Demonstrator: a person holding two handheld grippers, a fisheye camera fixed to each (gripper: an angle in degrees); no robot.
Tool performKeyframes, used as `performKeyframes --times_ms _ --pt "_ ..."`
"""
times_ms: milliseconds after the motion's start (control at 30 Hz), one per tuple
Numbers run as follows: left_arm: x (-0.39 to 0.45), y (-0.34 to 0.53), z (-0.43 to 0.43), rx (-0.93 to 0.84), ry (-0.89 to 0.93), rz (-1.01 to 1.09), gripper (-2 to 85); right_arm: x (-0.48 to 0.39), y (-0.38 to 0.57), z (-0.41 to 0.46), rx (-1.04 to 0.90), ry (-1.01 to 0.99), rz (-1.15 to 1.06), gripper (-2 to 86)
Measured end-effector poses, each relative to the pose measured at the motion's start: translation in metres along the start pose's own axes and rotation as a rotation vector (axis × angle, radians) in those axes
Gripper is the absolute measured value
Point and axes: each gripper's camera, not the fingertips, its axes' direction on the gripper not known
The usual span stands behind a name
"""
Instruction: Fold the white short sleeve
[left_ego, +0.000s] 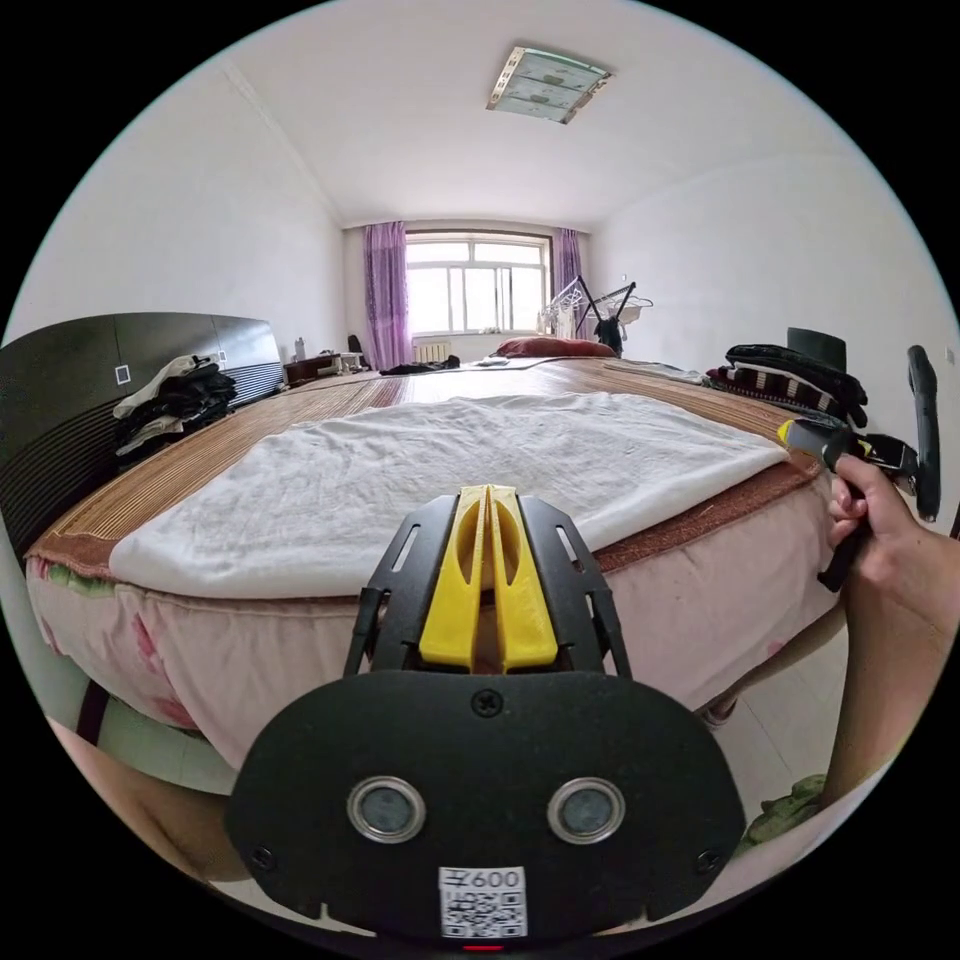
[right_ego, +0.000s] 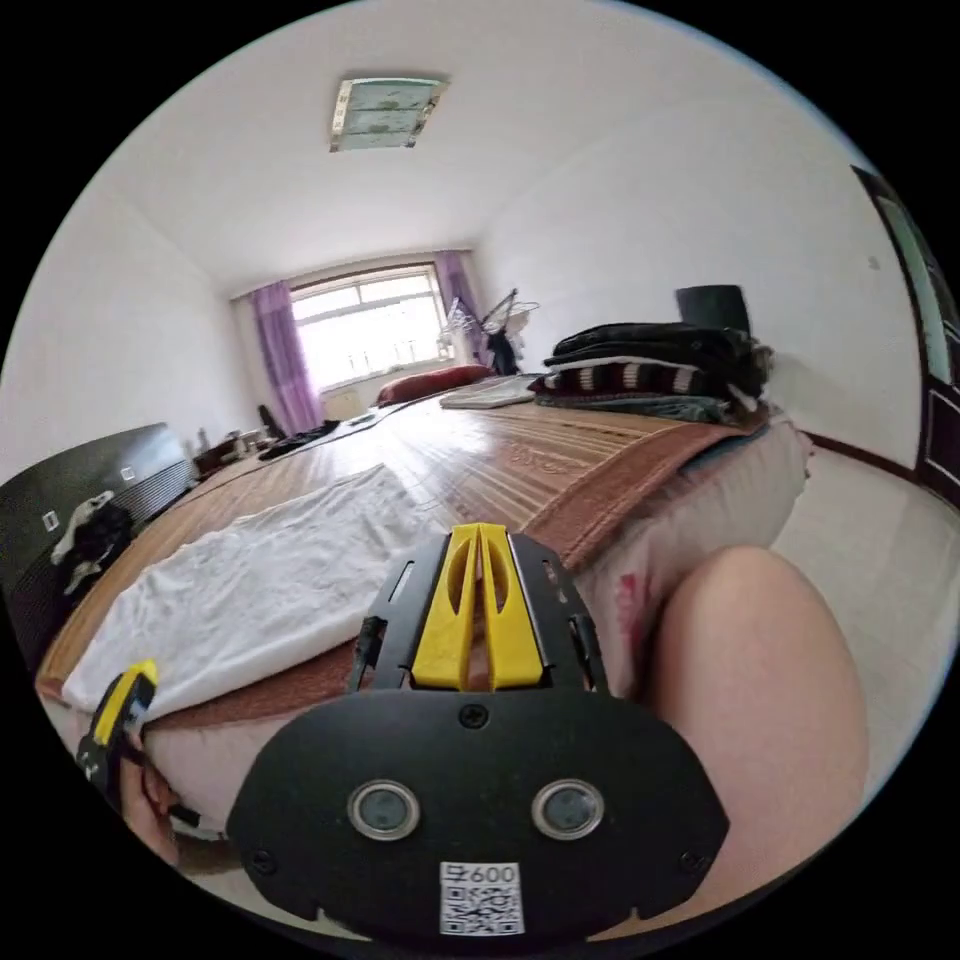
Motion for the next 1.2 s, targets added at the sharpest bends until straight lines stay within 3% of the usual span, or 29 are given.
performKeyframes --times_ms 67,133,200,367,533,633,700,800,900,967,1100,1200 --pt "-0.012 -0.006 -0.004 -0.003 0.002 0.002 0.1 -0.011 0.001 0.012 -0.118 -0.017 -0.088 -0.8" --pt "-0.023 -0.012 -0.006 -0.013 0.015 0.005 0.1 0.005 -0.004 0.002 -0.081 0.101 0.022 -0.8" --pt "-0.041 -0.020 -0.011 -0.032 0.042 0.005 0.3 0.018 -0.012 0.000 -0.100 0.047 0.066 -0.8" --pt "-0.107 -0.039 -0.033 -0.091 0.116 -0.075 0.6 0.002 -0.020 -0.004 -0.071 0.147 -0.119 -0.8" --pt "-0.226 -0.032 -0.077 -0.077 0.222 -0.309 1.1 -0.014 -0.035 -0.005 -0.072 0.179 -0.206 -0.8" --pt "-0.323 -0.016 -0.123 -0.077 0.103 -0.597 2.6 -0.039 -0.059 0.006 -0.189 0.260 -0.339 -0.8" --pt "-0.369 -0.026 -0.152 -0.056 0.192 -0.519 4.6 -0.056 -0.078 0.020 -0.314 0.292 -0.484 -0.8" --pt "-0.426 -0.065 -0.169 -0.264 0.321 -0.407 9.4 -0.059 -0.111 0.039 -0.466 0.268 -0.554 -0.8" --pt "-0.459 -0.088 -0.162 -0.434 0.509 -0.341 12.5 -0.037 -0.135 0.046 -0.455 0.239 -0.419 -0.8" --pt "-0.473 -0.098 -0.157 -0.446 0.508 -0.306 13.9 -0.036 -0.140 0.053 -0.431 0.284 -0.473 -0.8" --pt "-0.476 -0.108 -0.136 -0.439 0.577 -0.290 14.4 -0.053 -0.134 0.080 -0.367 0.458 -0.789 -0.8" --pt "-0.459 -0.115 -0.111 -0.437 0.656 -0.248 14.6 -0.049 -0.142 0.083 -0.326 0.432 -0.759 -0.8"
